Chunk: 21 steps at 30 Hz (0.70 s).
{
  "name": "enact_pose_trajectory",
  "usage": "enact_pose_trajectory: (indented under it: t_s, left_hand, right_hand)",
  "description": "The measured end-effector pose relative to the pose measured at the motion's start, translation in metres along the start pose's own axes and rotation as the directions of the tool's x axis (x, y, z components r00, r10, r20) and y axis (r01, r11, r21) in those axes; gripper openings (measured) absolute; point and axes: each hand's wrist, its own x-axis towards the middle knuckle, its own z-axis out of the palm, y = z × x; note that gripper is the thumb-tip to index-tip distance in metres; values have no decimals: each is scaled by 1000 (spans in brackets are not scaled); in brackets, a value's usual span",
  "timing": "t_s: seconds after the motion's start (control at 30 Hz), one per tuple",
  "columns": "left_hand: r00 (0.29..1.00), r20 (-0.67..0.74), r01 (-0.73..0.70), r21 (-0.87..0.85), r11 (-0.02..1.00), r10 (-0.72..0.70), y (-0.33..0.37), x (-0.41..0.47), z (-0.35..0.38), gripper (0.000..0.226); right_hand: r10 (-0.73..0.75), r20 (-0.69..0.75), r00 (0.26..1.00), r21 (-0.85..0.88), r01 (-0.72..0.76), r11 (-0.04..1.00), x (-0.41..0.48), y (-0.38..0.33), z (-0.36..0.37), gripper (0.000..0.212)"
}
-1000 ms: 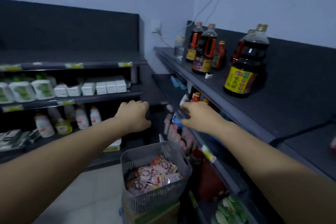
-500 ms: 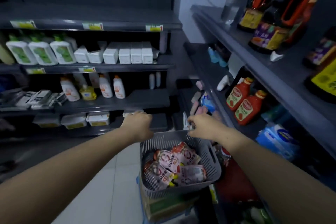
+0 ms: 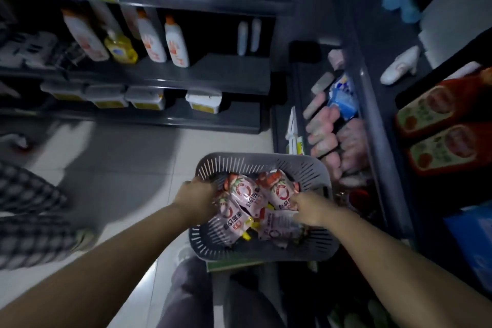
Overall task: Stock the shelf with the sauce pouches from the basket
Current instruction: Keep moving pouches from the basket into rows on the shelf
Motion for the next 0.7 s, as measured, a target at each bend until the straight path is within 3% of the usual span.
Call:
enact_pose_trajectory:
  t_s: [0.07, 0.2, 0.37, 0.57, 0.7]
  left_hand:
    - [999, 42, -16, 9, 1000, 16, -6, 20, 25, 31]
    - [991, 134, -38, 68, 997, 29, -16, 59, 70, 38]
    - [965, 262, -52, 116, 992, 20, -19, 94, 116, 48]
    - [952, 285, -127, 55, 990, 107, -25, 131, 165, 66]
    - [936, 308, -238, 196, 951, 171, -18, 148, 181, 75]
  right_hand:
    - [26, 30, 999, 17, -27, 999, 21, 8, 16, 8]
    - [57, 24, 998, 144, -60, 988, 58, 23, 47, 41]
    - [67, 7, 998, 278, -66, 958, 93, 44, 88, 28]
    - [52, -76, 996, 174, -38, 984, 133, 57, 127, 29]
    - [-10, -155, 988, -136, -11, 991, 145, 55, 139, 69]
